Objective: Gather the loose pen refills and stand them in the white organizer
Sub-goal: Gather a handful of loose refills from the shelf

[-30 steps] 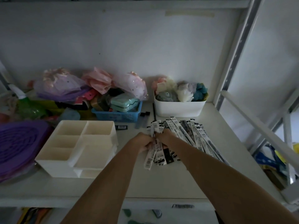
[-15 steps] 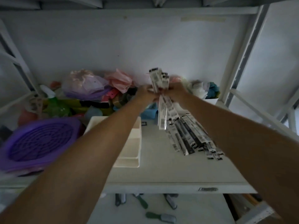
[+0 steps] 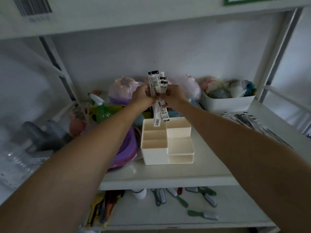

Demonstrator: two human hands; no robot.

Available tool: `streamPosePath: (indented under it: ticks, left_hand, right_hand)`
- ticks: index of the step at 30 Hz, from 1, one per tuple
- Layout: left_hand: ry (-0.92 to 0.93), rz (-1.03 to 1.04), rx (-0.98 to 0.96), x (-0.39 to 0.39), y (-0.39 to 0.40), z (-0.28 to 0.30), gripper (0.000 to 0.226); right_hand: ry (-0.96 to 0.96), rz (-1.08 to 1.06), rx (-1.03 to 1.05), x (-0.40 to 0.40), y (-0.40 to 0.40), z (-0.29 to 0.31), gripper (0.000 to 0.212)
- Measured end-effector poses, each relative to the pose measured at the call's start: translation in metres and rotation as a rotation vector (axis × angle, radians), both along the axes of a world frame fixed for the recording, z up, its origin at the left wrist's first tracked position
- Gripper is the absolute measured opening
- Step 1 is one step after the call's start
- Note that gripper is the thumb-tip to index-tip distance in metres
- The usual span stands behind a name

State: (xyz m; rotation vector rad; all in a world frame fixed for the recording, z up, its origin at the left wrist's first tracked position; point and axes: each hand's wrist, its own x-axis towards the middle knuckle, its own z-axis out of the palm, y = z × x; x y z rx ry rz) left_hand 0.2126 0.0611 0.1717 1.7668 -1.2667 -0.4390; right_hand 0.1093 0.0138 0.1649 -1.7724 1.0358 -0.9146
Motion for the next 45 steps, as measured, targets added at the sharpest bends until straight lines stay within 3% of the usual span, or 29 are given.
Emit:
streamPosePath:
  ticks: [4, 8, 10, 14, 16, 21, 25, 27, 31, 33, 39, 45]
  left_hand:
    - [0.035, 0.048, 0.009, 0.01, 0.005, -0.021, 0.033]
    - [0.048, 0.066, 0.082, 0.02, 0.002, -0.055, 0.053]
    - [0.062, 0.073, 0.128, 0.022, 0.0, -0.068, 0.057]
    - [-0.014, 0.013, 0.334, 0.015, 0.014, -0.075, 0.041]
    - [-0.047, -0.003, 0.385, 0.018, 0.017, -0.076, 0.049]
    - [-0.002, -0.072, 0.392, 0.033, 0.005, -0.063, 0.078]
    - [-0.195, 0.057, 0.262, 0.018, -0.013, -0.05, 0.061]
    - [-0.383, 0.177, 0.105, -0.009, -0.023, -0.041, 0.051]
    - [-0.417, 0.082, -0.067, -0.076, -0.045, -0.037, 0.039]
    - [-0.371, 0.039, -0.029, -0.105, -0.061, -0.044, 0.038]
    - [-0.138, 0.029, 0.18, -0.201, -0.11, -0.081, 0.042]
    - [-0.103, 0.033, 0.397, -0.279, -0.151, -0.112, 0.036]
  right_hand:
    - [0.06, 0.027, 0.018, 0.015, -0.002, -0.021, 0.032]
    - [0.137, 0.013, 0.081, 0.024, -0.008, -0.05, 0.027]
    - [0.248, 0.02, 0.025, 0.026, -0.01, -0.065, 0.028]
    - [0.567, 0.068, -0.088, 0.023, -0.007, -0.088, 0.037]
    - [0.696, 0.032, -0.161, 0.019, -0.008, -0.092, 0.044]
    - [0.555, 0.029, -0.149, 0.01, -0.017, -0.082, 0.071]
    - [0.509, 0.042, -0.142, -0.001, -0.022, -0.073, 0.078]
    - [0.53, 0.034, -0.153, -0.011, -0.021, -0.071, 0.076]
    - [0.645, -0.036, -0.219, -0.042, -0.03, -0.06, 0.047]
    - [0.662, -0.124, -0.214, -0.063, -0.046, -0.056, 0.034]
    - [0.622, -0.25, -0.071, -0.159, -0.113, -0.082, 0.032]
    - [0.618, -0.175, 0.103, -0.266, -0.172, -0.104, 0.034]
